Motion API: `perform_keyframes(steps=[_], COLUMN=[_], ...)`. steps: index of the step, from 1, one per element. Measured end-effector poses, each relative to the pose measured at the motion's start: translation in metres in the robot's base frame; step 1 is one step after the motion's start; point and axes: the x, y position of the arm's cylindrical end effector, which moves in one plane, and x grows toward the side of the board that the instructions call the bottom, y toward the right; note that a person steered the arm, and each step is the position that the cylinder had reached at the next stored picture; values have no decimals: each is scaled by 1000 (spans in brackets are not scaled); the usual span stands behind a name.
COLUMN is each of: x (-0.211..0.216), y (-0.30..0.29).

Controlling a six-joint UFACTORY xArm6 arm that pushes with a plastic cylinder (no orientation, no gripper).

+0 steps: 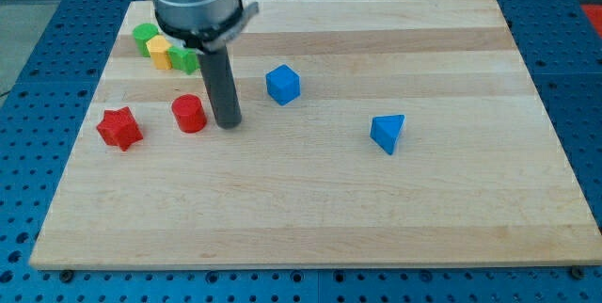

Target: Move the red circle into the red star

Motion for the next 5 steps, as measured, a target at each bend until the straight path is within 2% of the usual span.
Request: perform_keyframes(steps=[1, 2, 4, 5], x=[-22, -7, 9, 9], y=[-48, 0, -30, -74])
